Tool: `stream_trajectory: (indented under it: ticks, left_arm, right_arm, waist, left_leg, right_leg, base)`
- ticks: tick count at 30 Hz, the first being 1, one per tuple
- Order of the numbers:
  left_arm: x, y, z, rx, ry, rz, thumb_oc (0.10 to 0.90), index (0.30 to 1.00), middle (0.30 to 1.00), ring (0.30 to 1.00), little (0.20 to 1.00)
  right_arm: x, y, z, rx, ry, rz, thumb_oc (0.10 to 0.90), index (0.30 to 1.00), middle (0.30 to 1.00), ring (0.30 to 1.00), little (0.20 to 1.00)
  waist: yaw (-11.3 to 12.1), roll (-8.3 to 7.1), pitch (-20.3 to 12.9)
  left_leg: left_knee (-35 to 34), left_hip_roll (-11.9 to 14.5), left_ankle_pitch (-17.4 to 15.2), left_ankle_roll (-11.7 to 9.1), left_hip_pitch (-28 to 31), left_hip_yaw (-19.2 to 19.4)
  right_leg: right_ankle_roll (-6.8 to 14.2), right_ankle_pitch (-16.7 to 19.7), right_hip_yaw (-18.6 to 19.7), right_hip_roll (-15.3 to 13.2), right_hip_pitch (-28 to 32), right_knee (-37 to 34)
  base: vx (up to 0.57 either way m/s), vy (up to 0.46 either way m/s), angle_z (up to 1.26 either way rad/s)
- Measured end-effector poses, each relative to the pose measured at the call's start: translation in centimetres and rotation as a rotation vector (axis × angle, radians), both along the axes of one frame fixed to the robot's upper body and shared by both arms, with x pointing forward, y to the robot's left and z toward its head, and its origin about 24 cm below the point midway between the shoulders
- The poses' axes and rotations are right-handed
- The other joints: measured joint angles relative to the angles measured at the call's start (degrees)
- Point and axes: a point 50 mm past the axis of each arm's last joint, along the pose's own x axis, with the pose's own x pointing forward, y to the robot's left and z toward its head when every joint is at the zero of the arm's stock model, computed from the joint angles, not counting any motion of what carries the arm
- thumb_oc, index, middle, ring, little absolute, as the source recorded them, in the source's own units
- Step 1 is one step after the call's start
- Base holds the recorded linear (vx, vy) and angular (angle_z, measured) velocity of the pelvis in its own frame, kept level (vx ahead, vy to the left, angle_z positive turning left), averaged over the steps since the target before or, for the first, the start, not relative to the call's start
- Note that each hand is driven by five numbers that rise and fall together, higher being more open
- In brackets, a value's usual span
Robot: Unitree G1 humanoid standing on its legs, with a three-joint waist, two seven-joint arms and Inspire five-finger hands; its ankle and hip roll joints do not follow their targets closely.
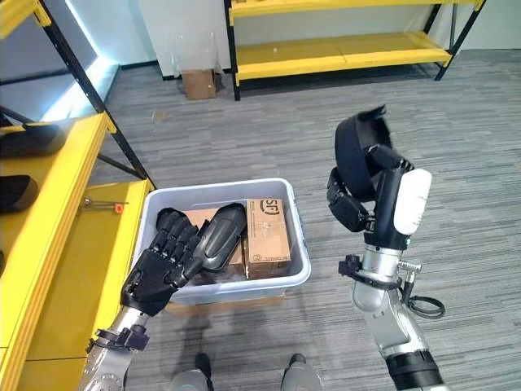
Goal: Move parts from the plastic box to the shelf.
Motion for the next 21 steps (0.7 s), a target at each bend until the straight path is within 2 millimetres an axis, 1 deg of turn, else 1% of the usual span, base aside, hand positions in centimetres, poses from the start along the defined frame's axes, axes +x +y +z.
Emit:
stream_trajectory:
  ticks: [1,5,8,11,12,14,15,16,17,18,19,20,21]
  left_arm:
    - [0.0,0.0,0.0,-0.002,0.0,0.001,0.9,1.0,1.0,1.0,1.0]
    - [0.1,-0.2,0.4,-0.019,-0.044,-0.046,0.9,1.0,1.0,1.0,1.0]
    - [0.2,-0.7,1.3,-0.029,-0.096,-0.085,0.9,1.0,1.0,1.0,1.0]
    - [0.3,-0.8,1.6,-0.031,-0.108,-0.087,0.9,1.0,1.0,1.0,1.0]
    - [0.2,-0.8,1.6,-0.031,-0.107,-0.088,0.9,1.0,1.0,1.0,1.0]
    - [0.2,-0.7,1.6,-0.031,-0.107,-0.086,0.9,1.0,1.0,1.0,1.0]
    - [0.2,-0.8,1.6,-0.032,-0.102,-0.089,0.9,1.0,1.0,1.0,1.0]
    - [0.3,-0.8,1.6,-0.031,-0.096,-0.097,0.9,1.0,1.0,1.0,1.0]
    - [0.4,-0.8,1.6,-0.032,-0.092,-0.103,0.9,1.0,1.0,1.0,1.0]
    - [0.2,-0.9,1.5,-0.035,-0.083,-0.107,0.9,1.0,1.0,1.0,1.0]
    - [0.1,-0.8,1.5,-0.034,-0.08,-0.106,0.9,1.0,1.0,1.0,1.0]
    - [-0.2,-0.5,1.3,-0.03,-0.071,-0.096,0.9,1.0,1.0,1.0,1.0]
    - [-0.3,-0.3,1.2,-0.028,-0.064,-0.088,0.9,1.0,1.0,1.0,1.0]
  right_arm:
    - [-0.1,0.4,-0.5,-0.009,0.03,0.022,0.4,0.3,0.3,0.3,0.3]
    - [-0.5,1.5,-1.7,-0.036,0.1,0.089,0.4,0.3,0.3,0.3,0.3]
    - [-0.6,2.2,-2.1,-0.053,0.13,0.134,0.4,0.3,0.3,0.3,0.3]
    - [-0.9,2.6,-1.9,-0.062,0.121,0.16,0.4,0.3,0.3,0.3,0.3]
    - [-1.0,2.8,-1.6,-0.064,0.109,0.172,0.4,0.3,0.3,0.3,0.3]
    - [-1.2,3.1,-1.1,-0.069,0.083,0.188,0.4,0.3,0.3,0.3,0.3]
    - [-1.4,3.2,-0.8,-0.076,0.074,0.194,0.4,0.3,0.3,0.3,0.3]
    - [-1.4,3.1,-0.8,-0.076,0.07,0.192,0.4,0.3,0.3,0.3,0.3]
    - [-1.4,3.1,-0.8,-0.076,0.069,0.189,0.4,0.3,0.3,0.3,0.3]
    - [-1.4,3.0,-0.7,-0.093,0.068,0.188,0.4,0.3,0.3,0.3,0.3]
    - [-1.3,3.0,-0.6,-0.103,0.064,0.189,0.4,0.3,0.3,0.3,0.3]
    - [-1.3,3.0,-0.6,-0.121,0.068,0.194,0.4,0.3,0.3,0.3,0.3]
    - [-1.3,3.1,-0.7,-0.131,0.073,0.199,0.4,0.3,0.3,0.3,0.3]
  waist:
    - [-0.4,0.2,-0.6]
    - [-0.5,0.47,-1.2]
    - [-0.4,0.73,-1.9]
    - [-0.4,1.43,-2.3]
    - [-0.3,1.77,-2.6]
    - [0.0,2.06,-2.8]
    - [0.5,2.31,-2.9]
    - [0.5,2.35,-2.9]
    - [0.4,2.32,-3.0]
    - [0.8,2.33,-3.9]
    - [1.7,2.43,-4.0]
    - [3.4,2.63,-4.1]
    - [3.9,2.63,-4.1]
  left_leg:
    - [0.1,0.0,0.0,0.0,-0.5,-0.2]
    - [0.4,0.0,0.0,0.0,-0.9,-0.6]
    - [0.6,-0.1,0.3,0.2,-1.5,-1.2]
    - [0.5,-0.1,0.3,0.2,-1.6,-1.9]
    - [0.4,-0.1,0.3,0.2,-2.2,-2.4]
    - [0.2,-0.2,0.6,0.3,-2.4,-3.6]
    - [-0.1,-0.3,1.3,0.7,-2.6,-5.0]
    - [-0.5,-0.5,2.1,1.5,-2.8,-6.8]
    - [-1.0,-0.8,2.9,2.6,-3.0,-8.4]
    - [-3.3,-1.3,3.7,5.4,-3.2,-10.3]
    - [-3.7,-1.3,3.8,6.1,-3.1,-10.4]
    - [-3.5,-1.3,4.1,7.7,-3.5,-11.0]
    - [-3.1,-1.3,4.1,7.8,-3.6,-11.4]
  right_leg:
    - [0.1,-0.3,0.0,-0.1,-0.6,0.7]
    - [-0.3,-1.1,0.1,-0.3,-1.6,2.5]
    - [-0.7,-1.8,-0.2,-0.3,-2.3,3.8]
    - [-0.7,-2.2,-0.9,-0.2,-2.1,4.1]
    - [-0.5,-2.4,-1.5,-0.3,-1.9,4.5]
    - [-0.6,-3.0,-2.4,-0.3,-1.5,4.9]
    - [-0.6,-3.7,-3.2,0.0,-0.6,5.6]
    - [-0.7,-5.1,-2.5,1.0,0.1,6.0]
    - [-1.1,-6.0,-1.0,2.2,0.5,6.0]
    - [-2.8,-7.3,-0.3,2.9,0.0,6.7]
    - [-3.0,-7.5,-0.5,2.8,-0.2,7.0]
    - [-3.5,-7.8,-1.5,2.4,-0.2,7.2]
    - [-3.8,-7.9,-2.4,2.0,-0.1,7.3]
  base:
    - [-0.05,-0.038,-0.01]
    - [-0.04,-0.038,0.03]
    - [-0.03,-0.043,0.08]
    - [-0.01,-0.071,0.13]
    - [0.01,-0.093,0.22]
    - [0.03,-0.128,0.37]
    - [0.03,-0.115,0.63]
    - [0.02,-0.107,0.82]
    - [0.01,-0.114,1.23]
    - [0.01,-0.127,0.96]
    - [-0.01,-0.107,0.76]
    - [-0.02,-0.051,0.21]
    - [-0.05,-0.077,0.39]
